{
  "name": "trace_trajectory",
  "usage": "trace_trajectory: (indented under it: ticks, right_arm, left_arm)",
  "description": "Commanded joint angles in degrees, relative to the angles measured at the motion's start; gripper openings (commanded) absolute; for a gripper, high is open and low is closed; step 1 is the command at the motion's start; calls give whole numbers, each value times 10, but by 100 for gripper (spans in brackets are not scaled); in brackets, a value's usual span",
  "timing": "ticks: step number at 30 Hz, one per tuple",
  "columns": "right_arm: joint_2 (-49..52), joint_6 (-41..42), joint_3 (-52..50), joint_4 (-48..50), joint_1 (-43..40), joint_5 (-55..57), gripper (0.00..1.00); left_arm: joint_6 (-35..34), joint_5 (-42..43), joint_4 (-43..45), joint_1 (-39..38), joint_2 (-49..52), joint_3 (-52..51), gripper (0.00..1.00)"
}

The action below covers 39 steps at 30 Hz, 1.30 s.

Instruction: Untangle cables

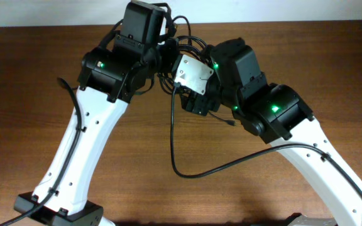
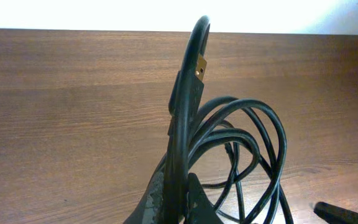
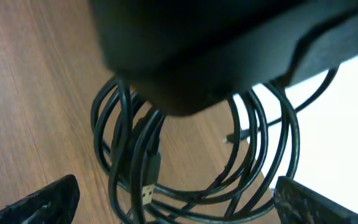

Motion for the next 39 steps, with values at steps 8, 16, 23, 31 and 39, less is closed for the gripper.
trace_trajectory:
  ticks: [8, 16, 23, 31, 39]
  right_arm:
    - [-5, -9, 5, 11, 2, 22, 99]
    - [-21, -4, 5, 7, 3, 38, 99]
    - [-33, 7, 5, 6, 3, 17, 99]
    - [-61, 24, 6, 7, 0, 20, 99]
    - [-55, 46, 5, 7, -74, 15, 99]
  left_arm:
    - [5, 32, 8, 3, -67, 20, 0]
    - [10, 6, 8, 3, -59, 20, 0]
    - [11, -24, 9, 3, -12, 20, 0]
    - [11, -53, 9, 3, -7, 20, 0]
    - [11, -59, -8, 33, -35, 20, 0]
